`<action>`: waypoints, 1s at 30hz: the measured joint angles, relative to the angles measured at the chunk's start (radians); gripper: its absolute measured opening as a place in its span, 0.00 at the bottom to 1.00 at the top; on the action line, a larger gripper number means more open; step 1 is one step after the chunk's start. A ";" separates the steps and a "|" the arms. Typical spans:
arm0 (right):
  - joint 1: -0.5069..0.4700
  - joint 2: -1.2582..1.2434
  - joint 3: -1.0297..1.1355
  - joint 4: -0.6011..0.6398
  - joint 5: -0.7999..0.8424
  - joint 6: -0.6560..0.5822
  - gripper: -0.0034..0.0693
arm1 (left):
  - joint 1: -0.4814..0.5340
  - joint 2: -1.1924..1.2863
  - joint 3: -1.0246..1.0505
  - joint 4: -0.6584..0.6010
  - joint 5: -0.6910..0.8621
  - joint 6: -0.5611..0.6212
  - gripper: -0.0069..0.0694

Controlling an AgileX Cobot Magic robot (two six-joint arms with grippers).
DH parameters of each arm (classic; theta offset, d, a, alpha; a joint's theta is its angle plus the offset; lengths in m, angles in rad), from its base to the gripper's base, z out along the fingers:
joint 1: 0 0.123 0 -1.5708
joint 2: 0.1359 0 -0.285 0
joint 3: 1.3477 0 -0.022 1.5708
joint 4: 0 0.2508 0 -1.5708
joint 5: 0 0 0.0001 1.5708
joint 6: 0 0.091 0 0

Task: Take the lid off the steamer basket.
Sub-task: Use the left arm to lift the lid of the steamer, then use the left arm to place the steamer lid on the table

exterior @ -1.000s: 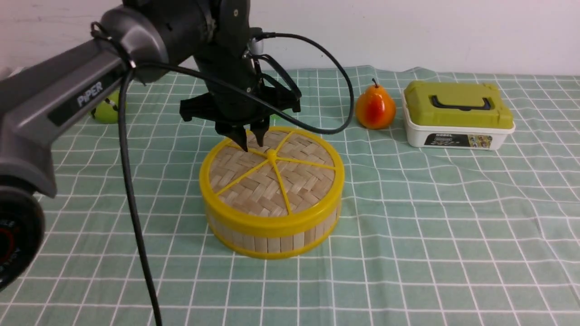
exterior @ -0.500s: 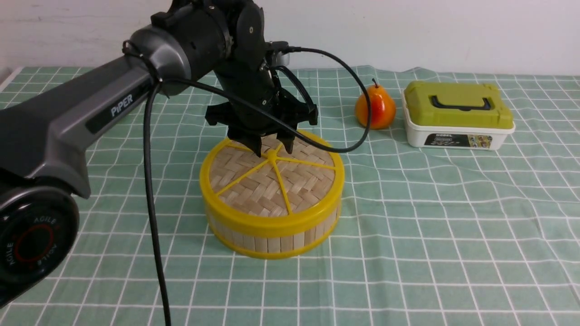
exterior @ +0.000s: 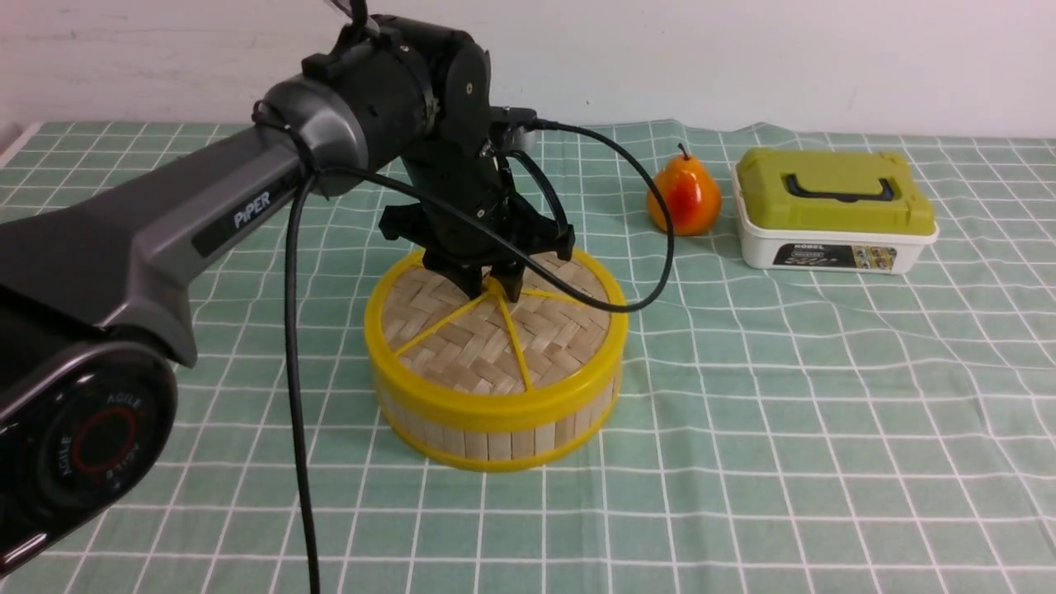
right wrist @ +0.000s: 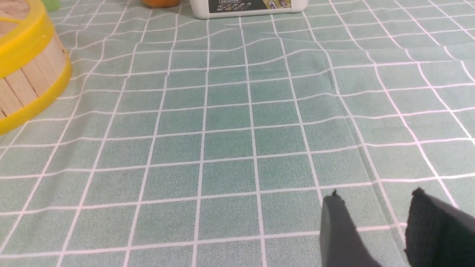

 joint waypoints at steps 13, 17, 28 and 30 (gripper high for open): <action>0.000 0.000 0.000 0.000 0.000 0.000 0.38 | -0.002 0.004 -0.007 0.018 0.004 0.002 0.30; 0.000 0.000 0.000 0.000 0.000 0.000 0.38 | -0.003 0.004 -0.012 0.018 0.010 0.007 0.24; 0.000 0.000 0.000 0.000 0.000 0.000 0.38 | -0.001 -0.030 -0.244 0.138 0.155 0.007 0.24; 0.000 0.000 0.000 0.000 0.000 0.000 0.38 | -0.001 -0.045 -0.268 0.161 0.155 0.007 0.24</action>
